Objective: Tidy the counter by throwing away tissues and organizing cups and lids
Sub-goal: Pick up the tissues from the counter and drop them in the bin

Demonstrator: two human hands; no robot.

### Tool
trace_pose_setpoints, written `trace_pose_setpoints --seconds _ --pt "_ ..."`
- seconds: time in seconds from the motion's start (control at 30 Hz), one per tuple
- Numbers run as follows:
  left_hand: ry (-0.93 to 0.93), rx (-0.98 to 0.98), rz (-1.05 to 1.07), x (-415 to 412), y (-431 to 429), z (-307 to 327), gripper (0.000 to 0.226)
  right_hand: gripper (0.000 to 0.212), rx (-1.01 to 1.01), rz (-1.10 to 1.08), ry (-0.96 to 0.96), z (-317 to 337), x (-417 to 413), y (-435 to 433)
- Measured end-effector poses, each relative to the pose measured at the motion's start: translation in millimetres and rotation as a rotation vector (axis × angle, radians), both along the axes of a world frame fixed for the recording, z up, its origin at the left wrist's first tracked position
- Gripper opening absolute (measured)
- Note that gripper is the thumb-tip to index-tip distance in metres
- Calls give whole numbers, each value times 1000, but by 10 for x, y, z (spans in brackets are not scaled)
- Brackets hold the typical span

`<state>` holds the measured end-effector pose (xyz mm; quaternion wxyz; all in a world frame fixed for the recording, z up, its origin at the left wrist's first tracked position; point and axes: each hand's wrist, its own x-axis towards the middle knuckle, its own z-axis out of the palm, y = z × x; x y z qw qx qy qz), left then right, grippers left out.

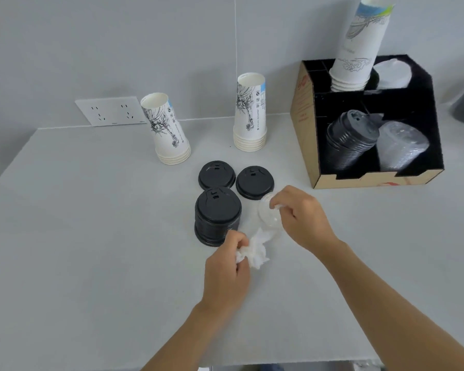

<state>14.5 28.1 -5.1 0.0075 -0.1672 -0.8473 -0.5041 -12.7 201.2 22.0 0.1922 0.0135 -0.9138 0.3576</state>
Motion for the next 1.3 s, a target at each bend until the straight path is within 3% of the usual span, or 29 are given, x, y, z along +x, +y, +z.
trace_pose_setpoints --seconds 0.1,0.27,0.4,0.87,1.13,1.3 --pt "58 -79 -83 33 57 23 13 30 5 -212 -40 -28 244 73" --pt "183 -135 -187 173 247 71 35 57 66 -465 -163 -55 677 209" --pt "82 -176 -376 377 471 58 30 61 18 -616 -285 -64 1133 385" --pt "77 -237 -757 1618 1641 75 45 59 -22 -918 -260 -251 3064 1200" --pt "19 -303 -866 2573 2290 -237 22 61 -98 -1012 -376 -654 4251 1610" --pt "16 -344 -936 2911 2625 -579 25 58 -136 -1124 -504 -1043 4767 1769"
